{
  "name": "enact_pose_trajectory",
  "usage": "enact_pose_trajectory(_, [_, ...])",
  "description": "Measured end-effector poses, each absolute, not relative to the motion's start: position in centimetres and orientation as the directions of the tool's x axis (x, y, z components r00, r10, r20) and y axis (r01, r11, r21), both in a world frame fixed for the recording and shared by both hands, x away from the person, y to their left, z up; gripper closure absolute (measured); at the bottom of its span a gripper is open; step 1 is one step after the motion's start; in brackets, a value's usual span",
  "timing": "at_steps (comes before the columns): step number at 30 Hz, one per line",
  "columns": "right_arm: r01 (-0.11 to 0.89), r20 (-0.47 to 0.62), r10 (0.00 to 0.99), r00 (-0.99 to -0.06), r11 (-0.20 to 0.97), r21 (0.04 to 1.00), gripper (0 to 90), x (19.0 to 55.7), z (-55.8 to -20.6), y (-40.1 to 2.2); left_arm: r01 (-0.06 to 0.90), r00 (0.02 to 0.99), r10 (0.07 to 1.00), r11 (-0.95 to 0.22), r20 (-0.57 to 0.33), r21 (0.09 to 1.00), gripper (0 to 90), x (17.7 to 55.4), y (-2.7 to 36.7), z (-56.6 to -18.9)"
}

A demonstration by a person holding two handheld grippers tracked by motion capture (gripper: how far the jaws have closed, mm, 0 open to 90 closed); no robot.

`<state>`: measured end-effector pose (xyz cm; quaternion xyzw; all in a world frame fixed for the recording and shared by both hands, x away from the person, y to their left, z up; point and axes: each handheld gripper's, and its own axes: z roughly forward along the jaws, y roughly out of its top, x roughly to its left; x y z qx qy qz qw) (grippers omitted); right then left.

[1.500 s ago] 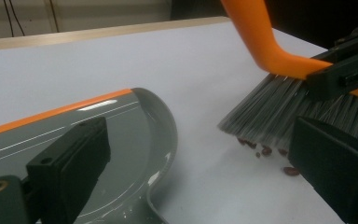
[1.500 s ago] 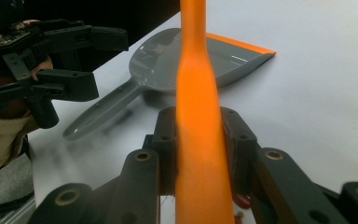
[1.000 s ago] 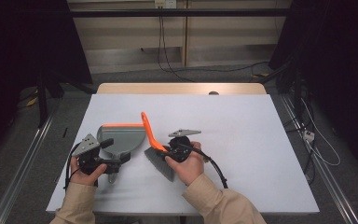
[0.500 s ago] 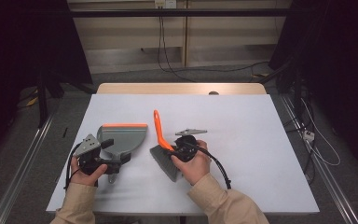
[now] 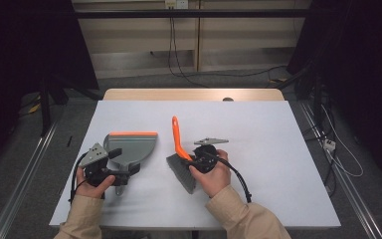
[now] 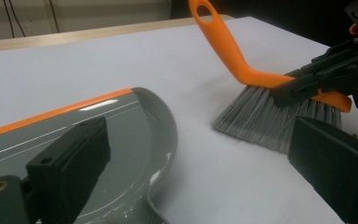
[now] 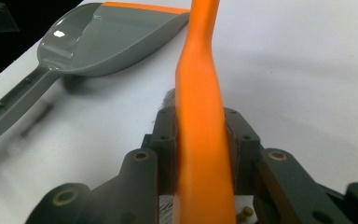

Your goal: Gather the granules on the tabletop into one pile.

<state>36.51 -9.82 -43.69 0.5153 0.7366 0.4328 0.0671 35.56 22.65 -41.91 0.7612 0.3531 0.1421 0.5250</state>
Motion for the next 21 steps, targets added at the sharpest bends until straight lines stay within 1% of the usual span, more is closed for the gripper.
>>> enact_pose_trajectory(21, [0.718,0.366,0.839,-0.402,0.041,0.695,69.6,36.0,-43.8,-13.3,0.389,0.710,0.688,-0.205,-0.151,0.898,5.4,35.5,22.6,-41.9])
